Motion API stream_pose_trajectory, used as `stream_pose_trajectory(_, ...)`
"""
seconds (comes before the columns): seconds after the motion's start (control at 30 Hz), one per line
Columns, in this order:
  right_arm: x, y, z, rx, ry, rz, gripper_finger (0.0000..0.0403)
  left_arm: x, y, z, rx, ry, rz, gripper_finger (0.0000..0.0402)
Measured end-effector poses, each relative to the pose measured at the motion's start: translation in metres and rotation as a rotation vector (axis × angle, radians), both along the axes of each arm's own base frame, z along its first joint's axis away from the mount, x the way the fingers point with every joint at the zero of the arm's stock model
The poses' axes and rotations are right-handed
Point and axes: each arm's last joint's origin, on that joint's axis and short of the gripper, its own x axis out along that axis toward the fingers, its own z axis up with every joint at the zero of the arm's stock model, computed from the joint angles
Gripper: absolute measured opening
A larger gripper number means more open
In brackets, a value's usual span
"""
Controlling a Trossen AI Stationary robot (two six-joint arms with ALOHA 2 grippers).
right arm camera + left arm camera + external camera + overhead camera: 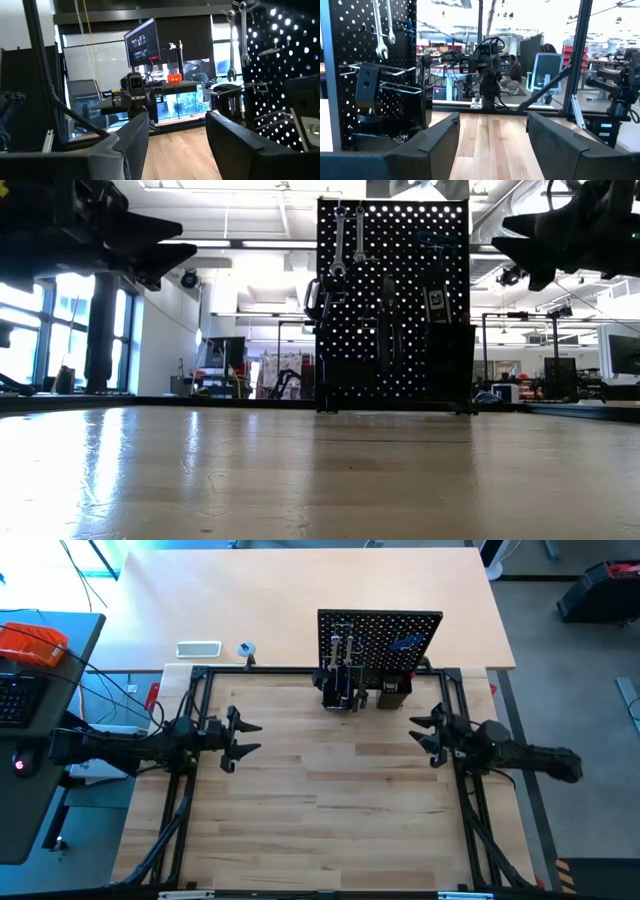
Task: Hang tools onto peg board
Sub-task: Return to Home Position
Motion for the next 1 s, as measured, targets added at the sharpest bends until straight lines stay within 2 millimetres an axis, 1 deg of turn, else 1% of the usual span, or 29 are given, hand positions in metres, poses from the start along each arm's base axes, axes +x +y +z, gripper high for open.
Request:
stream_pose_trajectory(0.17,0.001,0.001,-0.005,-0.015,0.063,-0.060,0.0190,0.000,0.000,-0.002,0.029,0.019,0.011,0.0222)
stream_pose_trajectory(0.4,0.003,0.001,-0.013,0.043,0.132,-0.023,0.0190,0.000,0.001,-0.002,0.039,0.028,0.030,0.0222)
stream_pose_trajectory(0.57,0.003,0.001,-0.013,0.104,0.123,-0.011,0.0190,0.000,0.001,-0.003,0.045,0.035,0.030,0.0222)
stream_pose_trajectory(1.0,0.003,0.001,-0.014,0.120,0.123,-0.025,0.0190,0.001,0.001,-0.003,0.045,0.037,0.030,0.0222)
